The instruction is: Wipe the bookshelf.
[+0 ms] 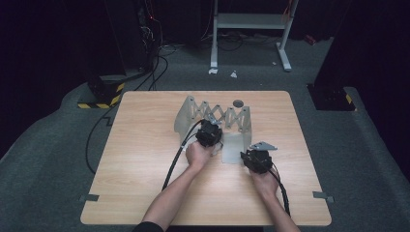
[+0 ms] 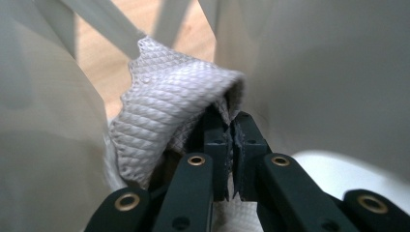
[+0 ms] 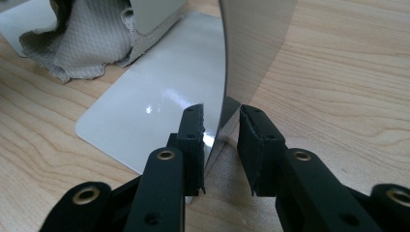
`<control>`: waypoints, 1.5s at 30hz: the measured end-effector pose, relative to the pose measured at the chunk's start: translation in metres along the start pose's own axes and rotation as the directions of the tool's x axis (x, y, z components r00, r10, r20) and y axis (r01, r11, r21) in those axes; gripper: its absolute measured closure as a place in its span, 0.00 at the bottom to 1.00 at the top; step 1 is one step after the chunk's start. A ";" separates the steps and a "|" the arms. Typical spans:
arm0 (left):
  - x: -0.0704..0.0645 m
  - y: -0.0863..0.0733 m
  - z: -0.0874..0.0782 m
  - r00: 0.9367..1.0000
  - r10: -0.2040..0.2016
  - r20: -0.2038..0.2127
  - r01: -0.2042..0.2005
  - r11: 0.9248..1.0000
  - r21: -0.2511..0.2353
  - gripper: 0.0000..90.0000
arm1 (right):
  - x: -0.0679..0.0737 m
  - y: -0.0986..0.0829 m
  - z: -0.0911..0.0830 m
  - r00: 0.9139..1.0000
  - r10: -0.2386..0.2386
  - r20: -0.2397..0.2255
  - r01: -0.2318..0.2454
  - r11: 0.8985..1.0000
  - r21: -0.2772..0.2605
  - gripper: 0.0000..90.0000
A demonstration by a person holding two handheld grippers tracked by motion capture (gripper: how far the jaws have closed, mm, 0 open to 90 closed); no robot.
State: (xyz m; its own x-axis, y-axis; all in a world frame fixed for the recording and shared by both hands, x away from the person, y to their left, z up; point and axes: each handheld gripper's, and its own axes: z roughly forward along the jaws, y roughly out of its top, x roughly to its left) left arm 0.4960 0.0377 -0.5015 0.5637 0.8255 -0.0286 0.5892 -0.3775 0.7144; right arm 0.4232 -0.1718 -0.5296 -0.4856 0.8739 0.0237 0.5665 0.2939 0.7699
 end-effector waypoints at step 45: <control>0.003 0.036 -0.064 0.982 0.046 0.184 -0.015 0.986 -0.163 0.96 | 0.003 -0.001 0.001 0.999 -0.007 0.034 0.006 1.000 0.029 0.86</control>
State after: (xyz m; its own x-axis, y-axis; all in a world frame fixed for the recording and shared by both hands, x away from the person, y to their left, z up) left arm 0.4819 0.0536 -0.4310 0.6867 0.7163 -0.1240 0.4781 -0.3165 0.8193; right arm 0.4218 -0.1692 -0.5305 -0.4665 0.8845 -0.0040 0.5828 0.3107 0.7509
